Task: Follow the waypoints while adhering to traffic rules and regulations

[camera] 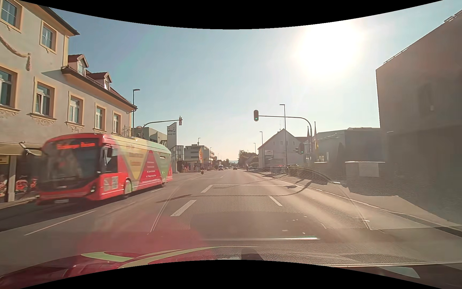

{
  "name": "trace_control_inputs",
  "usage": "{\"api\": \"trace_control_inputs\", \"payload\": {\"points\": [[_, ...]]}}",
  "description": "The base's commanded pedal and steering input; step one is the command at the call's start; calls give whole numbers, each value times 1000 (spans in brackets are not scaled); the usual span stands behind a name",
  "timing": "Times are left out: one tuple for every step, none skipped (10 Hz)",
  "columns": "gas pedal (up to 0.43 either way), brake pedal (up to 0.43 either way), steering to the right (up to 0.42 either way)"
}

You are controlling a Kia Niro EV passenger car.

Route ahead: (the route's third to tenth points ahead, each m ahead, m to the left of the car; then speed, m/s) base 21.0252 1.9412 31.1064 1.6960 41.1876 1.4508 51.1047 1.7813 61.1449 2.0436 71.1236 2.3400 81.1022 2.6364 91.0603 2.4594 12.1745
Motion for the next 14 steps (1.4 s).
{"api": "trace_control_inputs", "payload": {"points": [[87, 0, -1], [87, 0, -1], [87, 0, -1], [87, 0, -1], [87, 0, -1], [87, 0, -1], [87, 0, -1], [98, 0, -1], [98, 0, -1], [98, 0, -2], [110, 0, -2], [110, 0, -3], [110, 0, -3], [110, 0, -3]]}}
